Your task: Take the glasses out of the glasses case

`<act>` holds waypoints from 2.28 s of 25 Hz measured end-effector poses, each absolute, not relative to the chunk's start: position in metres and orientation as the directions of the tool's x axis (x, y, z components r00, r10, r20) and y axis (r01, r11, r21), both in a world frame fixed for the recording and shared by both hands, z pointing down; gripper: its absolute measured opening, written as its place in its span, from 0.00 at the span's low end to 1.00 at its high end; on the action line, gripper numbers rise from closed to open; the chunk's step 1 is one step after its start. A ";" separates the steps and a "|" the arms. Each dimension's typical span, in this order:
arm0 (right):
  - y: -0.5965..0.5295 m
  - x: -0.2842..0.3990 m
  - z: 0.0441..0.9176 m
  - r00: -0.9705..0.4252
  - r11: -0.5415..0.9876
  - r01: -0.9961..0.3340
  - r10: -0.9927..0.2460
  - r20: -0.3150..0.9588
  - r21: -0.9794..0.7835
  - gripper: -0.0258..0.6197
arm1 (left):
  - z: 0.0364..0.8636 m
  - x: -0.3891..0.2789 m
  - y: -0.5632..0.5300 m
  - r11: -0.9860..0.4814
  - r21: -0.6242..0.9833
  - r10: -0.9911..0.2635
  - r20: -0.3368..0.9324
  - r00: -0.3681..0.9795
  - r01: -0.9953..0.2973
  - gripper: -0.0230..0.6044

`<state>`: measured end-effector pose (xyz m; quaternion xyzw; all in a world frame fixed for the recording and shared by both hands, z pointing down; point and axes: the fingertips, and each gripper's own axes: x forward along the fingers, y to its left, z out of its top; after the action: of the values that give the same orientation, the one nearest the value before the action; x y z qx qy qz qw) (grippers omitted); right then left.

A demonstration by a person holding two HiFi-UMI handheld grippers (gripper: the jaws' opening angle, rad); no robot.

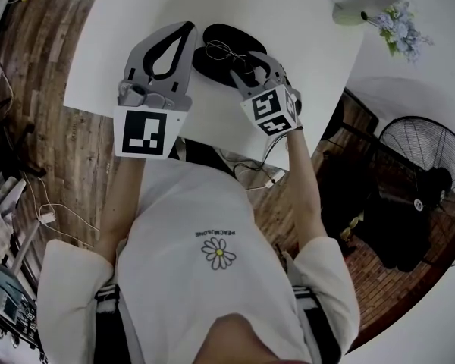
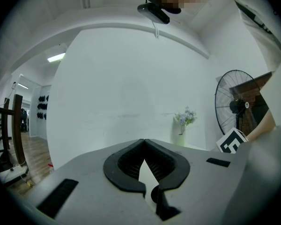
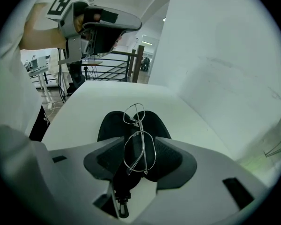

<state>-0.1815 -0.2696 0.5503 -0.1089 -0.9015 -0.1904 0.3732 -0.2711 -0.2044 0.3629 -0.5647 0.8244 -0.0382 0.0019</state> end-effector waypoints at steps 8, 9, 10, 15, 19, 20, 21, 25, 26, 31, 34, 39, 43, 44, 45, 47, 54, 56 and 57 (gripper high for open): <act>-0.270 -0.182 0.531 -0.725 0.894 0.321 0.020 0.689 0.312 0.35 | 0.350 -0.266 -0.198 0.345 -0.080 -0.938 0.013 -0.347 -0.935 0.06; -0.270 -0.182 0.528 -0.729 0.893 0.319 0.016 0.685 0.319 0.35 | 0.348 -0.266 -0.198 0.344 -0.081 -0.938 0.009 -0.346 -0.935 0.06; -0.271 -0.182 0.525 -0.733 0.891 0.316 0.012 0.680 0.326 0.35 | 0.346 -0.265 -0.198 0.343 -0.082 -0.939 0.004 -0.345 -0.936 0.06; -0.273 -0.181 0.509 -0.756 0.887 0.292 -0.014 0.654 0.357 0.35 | 0.338 -0.262 -0.196 0.337 -0.091 -0.941 -0.021 -0.337 -0.937 0.06; -0.274 -0.182 0.489 -0.780 0.877 0.272 -0.040 0.624 0.397 0.35 | 0.331 -0.258 -0.193 0.334 -0.101 -0.943 -0.041 -0.332 -0.937 0.06; -0.275 -0.182 0.483 -0.789 0.875 0.264 -0.046 0.613 0.406 0.35 | 0.328 -0.257 -0.193 0.334 -0.104 -0.943 -0.049 -0.330 -0.937 0.06; -0.275 -0.183 0.477 -0.798 0.874 0.256 -0.051 0.601 0.414 0.35 | 0.324 -0.257 -0.193 0.334 -0.107 -0.942 -0.059 -0.329 -0.936 0.06; -0.273 -0.185 0.451 -0.832 0.863 0.223 -0.074 0.551 0.452 0.35 | 0.309 -0.251 -0.189 0.329 -0.134 -0.943 -0.091 -0.319 -0.935 0.06; -0.273 -0.185 0.446 -0.839 0.860 0.214 -0.082 0.539 0.464 0.35 | 0.305 -0.249 -0.188 0.327 -0.140 -0.944 -0.100 -0.315 -0.934 0.06; -0.279 -0.188 0.404 -0.887 0.846 0.137 -0.127 0.445 0.515 0.35 | 0.283 -0.241 -0.186 0.322 -0.161 -0.941 -0.158 -0.298 -0.933 0.06; -0.287 -0.189 0.369 -0.925 0.838 0.066 -0.153 0.349 0.542 0.35 | 0.270 -0.236 -0.191 0.318 -0.192 -0.941 -0.185 -0.284 -0.929 0.06; -0.289 -0.184 0.302 -0.973 0.853 -0.073 -0.174 0.150 0.516 0.35 | 0.243 -0.229 -0.193 0.317 -0.195 -0.932 -0.246 -0.267 -0.928 0.06; -0.290 -0.171 0.255 -0.982 0.874 -0.181 -0.184 -0.039 0.450 0.35 | 0.229 -0.223 -0.194 0.321 -0.200 -0.926 -0.273 -0.262 -0.926 0.06; -0.291 -0.168 0.246 -0.978 0.880 -0.209 -0.195 -0.077 0.426 0.35 | 0.226 -0.223 -0.194 0.320 -0.202 -0.926 -0.274 -0.260 -0.926 0.06; -0.291 -0.164 0.237 -0.972 0.887 -0.237 -0.212 -0.105 0.397 0.35 | 0.222 -0.223 -0.194 0.320 -0.206 -0.926 -0.276 -0.258 -0.925 0.06; -0.292 -0.156 0.222 -0.956 0.887 -0.288 -0.246 -0.159 0.361 0.35 | 0.213 -0.222 -0.192 0.320 -0.212 -0.922 -0.293 -0.253 -0.923 0.06; -0.283 -0.119 0.193 -0.874 0.867 -0.443 -0.361 -0.325 0.228 0.35 | 0.206 -0.214 -0.179 0.312 -0.216 -0.925 -0.291 -0.244 -0.925 0.06; -0.279 -0.113 0.186 -0.845 0.861 -0.470 -0.377 -0.379 0.193 0.35 | 0.205 -0.211 -0.179 0.308 -0.216 -0.925 -0.295 -0.239 -0.926 0.06; -0.278 -0.110 0.184 -0.830 0.857 -0.485 -0.389 -0.400 0.175 0.35 | 0.204 -0.210 -0.179 0.307 -0.214 -0.924 -0.298 -0.238 -0.927 0.06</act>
<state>-0.1100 -0.2782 0.1842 0.2308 -0.9469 -0.1357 -0.1782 -0.2099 -0.1794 0.2044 -0.5884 0.7866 0.0036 0.1870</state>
